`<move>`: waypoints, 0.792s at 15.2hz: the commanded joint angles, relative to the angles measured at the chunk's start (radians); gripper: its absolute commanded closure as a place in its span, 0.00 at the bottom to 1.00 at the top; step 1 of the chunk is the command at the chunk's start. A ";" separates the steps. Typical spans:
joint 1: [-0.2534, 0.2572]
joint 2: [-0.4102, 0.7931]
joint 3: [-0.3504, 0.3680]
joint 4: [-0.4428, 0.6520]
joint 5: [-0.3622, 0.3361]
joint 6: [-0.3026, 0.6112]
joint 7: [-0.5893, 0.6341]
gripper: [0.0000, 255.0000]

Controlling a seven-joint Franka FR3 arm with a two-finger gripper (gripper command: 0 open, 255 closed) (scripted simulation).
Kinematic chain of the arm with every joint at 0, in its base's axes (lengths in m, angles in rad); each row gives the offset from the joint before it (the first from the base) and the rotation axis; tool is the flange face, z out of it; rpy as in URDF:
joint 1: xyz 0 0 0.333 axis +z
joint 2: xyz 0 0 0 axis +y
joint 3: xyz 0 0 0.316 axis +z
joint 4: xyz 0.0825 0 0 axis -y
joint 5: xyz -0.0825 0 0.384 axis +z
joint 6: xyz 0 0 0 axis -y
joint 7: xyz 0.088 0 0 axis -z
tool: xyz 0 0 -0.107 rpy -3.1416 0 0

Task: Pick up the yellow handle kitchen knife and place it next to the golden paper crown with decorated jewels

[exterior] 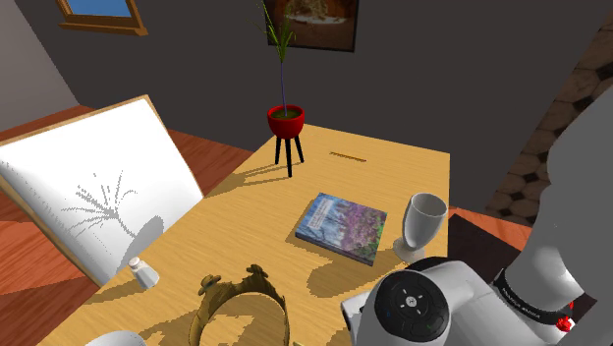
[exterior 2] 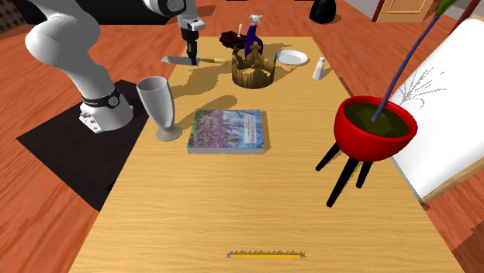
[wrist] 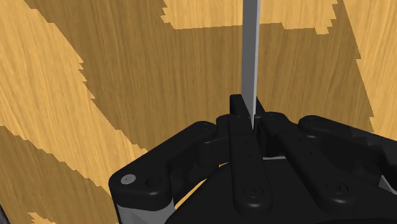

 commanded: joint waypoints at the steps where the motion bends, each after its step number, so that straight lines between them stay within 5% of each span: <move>1: -0.005 0.044 -0.002 -0.002 -0.055 0.034 0.039 1.00; 10: 0.045 0.217 -0.095 0.003 -0.315 0.152 0.224 1.00; 12: 0.053 0.227 -0.106 0.004 -0.329 0.158 0.235 1.00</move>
